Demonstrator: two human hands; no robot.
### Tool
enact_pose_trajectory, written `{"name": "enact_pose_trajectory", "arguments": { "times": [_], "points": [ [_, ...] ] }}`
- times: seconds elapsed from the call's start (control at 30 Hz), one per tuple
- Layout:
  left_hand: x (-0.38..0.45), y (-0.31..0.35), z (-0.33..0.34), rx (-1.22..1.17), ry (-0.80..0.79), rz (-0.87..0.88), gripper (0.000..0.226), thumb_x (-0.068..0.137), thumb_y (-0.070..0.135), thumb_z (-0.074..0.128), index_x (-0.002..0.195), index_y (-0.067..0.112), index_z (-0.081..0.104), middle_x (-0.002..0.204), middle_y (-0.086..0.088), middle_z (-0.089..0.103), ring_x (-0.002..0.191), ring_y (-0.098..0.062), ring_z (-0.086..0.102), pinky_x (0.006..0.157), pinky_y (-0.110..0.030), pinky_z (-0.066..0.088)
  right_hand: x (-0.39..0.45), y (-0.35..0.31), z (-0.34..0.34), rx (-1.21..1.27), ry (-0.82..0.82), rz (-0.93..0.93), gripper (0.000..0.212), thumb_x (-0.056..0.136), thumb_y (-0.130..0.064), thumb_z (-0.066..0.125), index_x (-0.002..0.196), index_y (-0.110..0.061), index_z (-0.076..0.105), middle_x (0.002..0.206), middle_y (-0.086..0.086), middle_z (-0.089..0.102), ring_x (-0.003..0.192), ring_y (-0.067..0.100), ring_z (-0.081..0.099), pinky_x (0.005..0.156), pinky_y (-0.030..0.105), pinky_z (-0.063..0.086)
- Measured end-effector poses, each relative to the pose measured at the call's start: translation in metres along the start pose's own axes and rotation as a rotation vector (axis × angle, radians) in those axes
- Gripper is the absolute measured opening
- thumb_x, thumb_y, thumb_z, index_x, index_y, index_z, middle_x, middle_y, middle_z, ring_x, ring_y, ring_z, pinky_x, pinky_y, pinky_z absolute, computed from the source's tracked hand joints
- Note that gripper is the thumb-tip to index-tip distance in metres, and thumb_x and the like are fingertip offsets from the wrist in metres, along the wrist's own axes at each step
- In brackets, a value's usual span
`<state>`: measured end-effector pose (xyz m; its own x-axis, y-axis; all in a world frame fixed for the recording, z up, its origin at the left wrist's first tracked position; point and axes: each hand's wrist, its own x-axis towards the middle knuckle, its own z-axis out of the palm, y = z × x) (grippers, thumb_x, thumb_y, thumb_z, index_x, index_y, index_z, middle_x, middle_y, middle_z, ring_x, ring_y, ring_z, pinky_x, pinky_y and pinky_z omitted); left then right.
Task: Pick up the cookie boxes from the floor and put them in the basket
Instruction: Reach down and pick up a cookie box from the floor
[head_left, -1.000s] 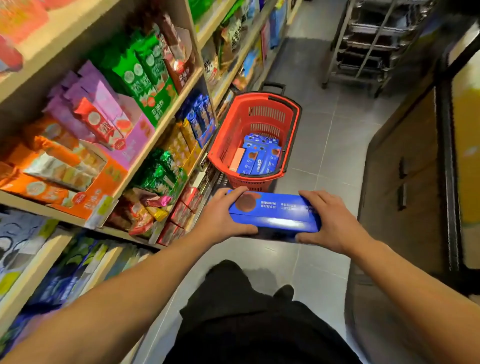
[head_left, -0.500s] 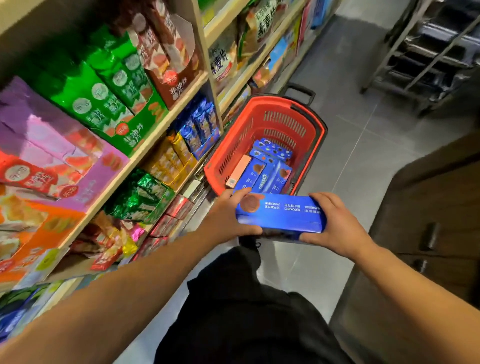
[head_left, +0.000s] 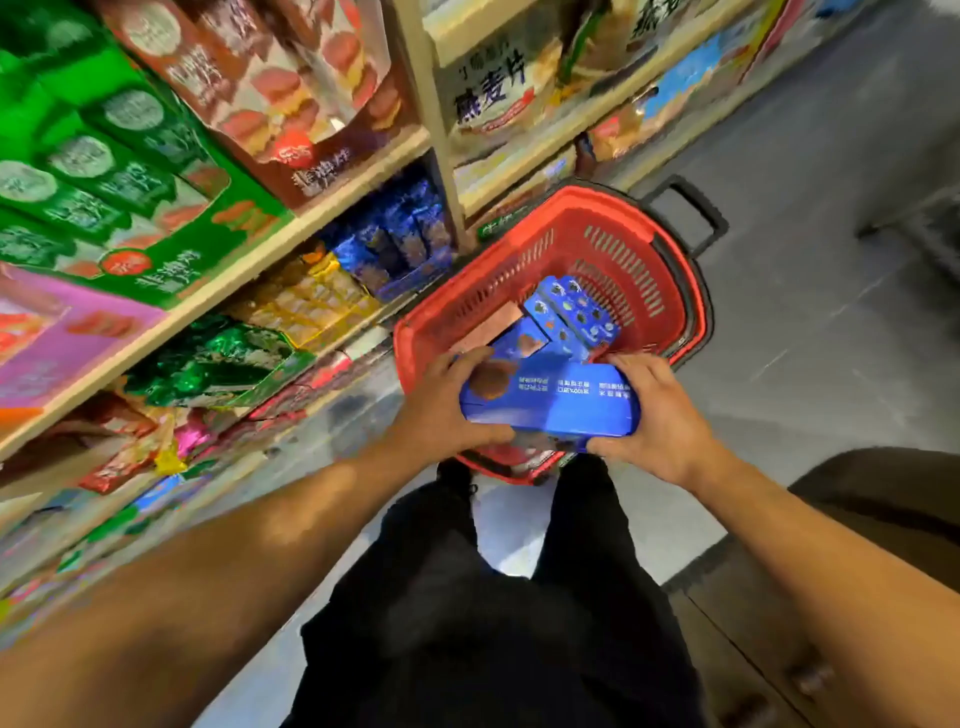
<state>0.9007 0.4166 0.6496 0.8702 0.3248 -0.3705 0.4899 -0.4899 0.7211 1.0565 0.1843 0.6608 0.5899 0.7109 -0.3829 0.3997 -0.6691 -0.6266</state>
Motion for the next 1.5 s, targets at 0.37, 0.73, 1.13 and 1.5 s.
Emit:
{"name": "enact_pose_trajectory", "arguments": {
  "times": [0.37,0.73,1.13,1.5],
  "points": [
    [0.093,-0.060,0.122,-0.135,0.323,-0.364,0.093,0.053,0.038,0.090,0.135,0.022,0.047,0.135,0.005,0.049,0.126,-0.017,0.046,0.106,-0.033,0.037,0.193,0.114,0.029,-0.221,-0.300,-0.291,0.101,0.053,-0.031,0.090,0.138,-0.003,0.044,0.139,0.018,0.042,0.125,0.038,0.046,0.109,0.045,0.037],
    [0.157,-0.205,0.216,-0.146,0.465,-0.527,0.094,0.054,0.030,0.089,0.136,0.014,0.045,0.127,-0.008,0.050,0.116,-0.010,0.043,0.100,-0.008,0.029,0.313,0.187,0.169,-0.298,-0.438,-0.370,0.105,0.052,-0.025,0.090,0.142,-0.010,0.037,0.145,0.014,0.033,0.131,0.035,0.039,0.108,0.039,0.034],
    [0.174,-0.243,0.280,-0.307,0.254,-0.725,0.089,0.077,0.042,0.073,0.150,0.026,0.025,0.154,-0.008,0.022,0.143,-0.019,0.024,0.105,-0.017,0.019,0.314,0.230,0.196,-0.526,-0.612,-0.198,0.102,0.079,-0.045,0.074,0.154,-0.031,0.006,0.161,-0.007,-0.006,0.145,0.034,0.012,0.107,0.050,0.036],
    [0.104,-0.119,0.141,-0.038,0.056,-0.493,0.062,0.081,0.037,0.068,0.135,0.016,0.048,0.133,-0.010,0.056,0.121,-0.027,0.053,0.098,-0.035,0.042,0.196,0.099,0.114,-0.554,-0.450,-0.208,0.090,0.080,-0.046,0.069,0.151,-0.013,0.025,0.157,0.013,0.024,0.141,0.036,0.027,0.116,0.043,0.026]
  ]
}}
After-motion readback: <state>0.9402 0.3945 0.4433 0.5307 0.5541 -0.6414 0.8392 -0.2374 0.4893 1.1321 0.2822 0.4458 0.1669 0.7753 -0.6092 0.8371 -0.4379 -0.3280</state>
